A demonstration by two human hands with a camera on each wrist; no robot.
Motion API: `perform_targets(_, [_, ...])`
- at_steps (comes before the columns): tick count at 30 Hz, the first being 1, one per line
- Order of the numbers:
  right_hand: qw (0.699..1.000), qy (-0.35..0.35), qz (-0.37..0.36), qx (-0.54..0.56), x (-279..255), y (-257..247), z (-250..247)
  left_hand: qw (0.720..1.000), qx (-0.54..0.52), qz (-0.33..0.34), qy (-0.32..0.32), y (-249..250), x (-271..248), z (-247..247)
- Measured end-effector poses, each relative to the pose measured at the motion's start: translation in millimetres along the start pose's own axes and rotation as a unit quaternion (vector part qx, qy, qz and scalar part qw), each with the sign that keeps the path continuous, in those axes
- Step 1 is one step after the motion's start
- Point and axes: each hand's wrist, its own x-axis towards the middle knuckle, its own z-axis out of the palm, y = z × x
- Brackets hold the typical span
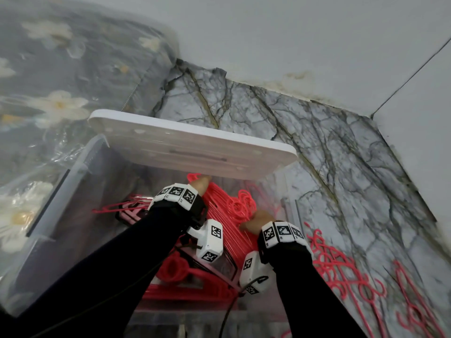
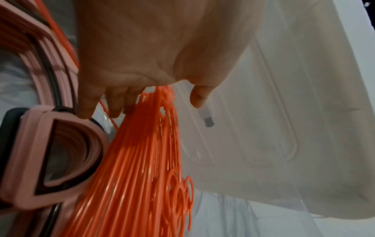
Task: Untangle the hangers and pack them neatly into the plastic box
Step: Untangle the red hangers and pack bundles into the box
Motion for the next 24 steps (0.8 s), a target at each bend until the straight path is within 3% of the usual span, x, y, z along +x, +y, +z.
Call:
perform_targets(1, [1.0,-0.009,0.0,0.025,0,-1,-1,1.0,-0.019,0.021,-0.001,-1,1,2])
perform_targets(3, [0.999,-0.022,0.001,0.044,-3,-4,-5,0.999,-0.03,-0.001,0.024,-8,9,0])
perform_targets(6, [0.998,-0.032,0.004,0.052,-3,-3,-1,1.0,0.016,-0.001,0.027,-11,8,-7])
perform_targets(9, [1.0,-0.014,-0.019,-0.006,-6,-1,7,0.992,0.036,0.042,0.115,-8,9,-8])
perform_targets(11, [0.999,0.027,-0.039,-0.004,-6,2,10,0.989,0.057,0.079,0.116,-6,11,-5])
perform_targets(14, [0.997,0.066,-0.035,0.021,-5,5,8,0.984,0.127,0.08,0.093,-5,5,-4])
perform_targets(20, [0.994,0.085,-0.05,0.056,-4,2,4,0.987,0.1,0.067,0.102,-8,14,-7])
perform_targets(24, [0.997,0.064,-0.042,0.019,-10,-3,0,0.979,0.121,0.085,0.14,-12,18,-8])
